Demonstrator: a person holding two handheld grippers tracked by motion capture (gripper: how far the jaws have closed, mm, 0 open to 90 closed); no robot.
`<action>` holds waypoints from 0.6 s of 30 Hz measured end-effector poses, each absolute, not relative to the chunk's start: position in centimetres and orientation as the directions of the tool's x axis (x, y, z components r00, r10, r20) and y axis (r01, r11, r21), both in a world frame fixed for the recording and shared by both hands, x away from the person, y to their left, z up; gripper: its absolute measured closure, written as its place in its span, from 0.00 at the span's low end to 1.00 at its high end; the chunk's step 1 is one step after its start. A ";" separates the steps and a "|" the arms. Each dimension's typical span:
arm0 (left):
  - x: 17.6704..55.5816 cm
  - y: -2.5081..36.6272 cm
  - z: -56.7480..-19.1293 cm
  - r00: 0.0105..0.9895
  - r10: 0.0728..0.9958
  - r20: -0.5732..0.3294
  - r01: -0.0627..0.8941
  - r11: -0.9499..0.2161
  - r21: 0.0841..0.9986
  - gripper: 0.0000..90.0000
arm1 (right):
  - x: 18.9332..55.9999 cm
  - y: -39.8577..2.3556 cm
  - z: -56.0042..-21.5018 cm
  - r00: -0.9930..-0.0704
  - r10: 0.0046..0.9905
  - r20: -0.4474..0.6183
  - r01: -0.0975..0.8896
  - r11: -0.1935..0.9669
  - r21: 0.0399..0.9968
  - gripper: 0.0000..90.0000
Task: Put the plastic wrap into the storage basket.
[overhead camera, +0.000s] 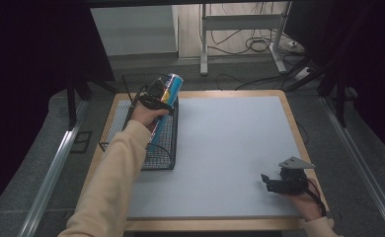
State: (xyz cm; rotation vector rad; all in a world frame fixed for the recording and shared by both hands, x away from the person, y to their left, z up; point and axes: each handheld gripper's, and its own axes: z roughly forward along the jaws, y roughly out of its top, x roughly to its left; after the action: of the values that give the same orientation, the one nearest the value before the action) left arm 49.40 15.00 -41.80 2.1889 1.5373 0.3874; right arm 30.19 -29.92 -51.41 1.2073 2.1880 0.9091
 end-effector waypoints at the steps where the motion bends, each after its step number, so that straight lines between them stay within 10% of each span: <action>1: 49.3 15.1 -41.7 0.347 0.937 -0.026 0.814 -0.287 0.505 0.14 | 30.2 -29.9 -51.4 -0.498 0.863 -0.089 0.546 0.391 0.741 0.15; 18: 44.1 16.8 -38.0 0.475 0.864 -0.169 0.711 -0.264 0.651 0.14 | 30.2 -29.8 -51.1 -0.495 0.864 -0.090 0.541 0.388 0.747 0.15</action>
State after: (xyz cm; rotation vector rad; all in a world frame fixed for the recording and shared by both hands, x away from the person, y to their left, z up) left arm 44.08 16.82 -38.00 2.0456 1.3001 0.2885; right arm 30.19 -29.77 -51.08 1.2046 2.1801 0.9156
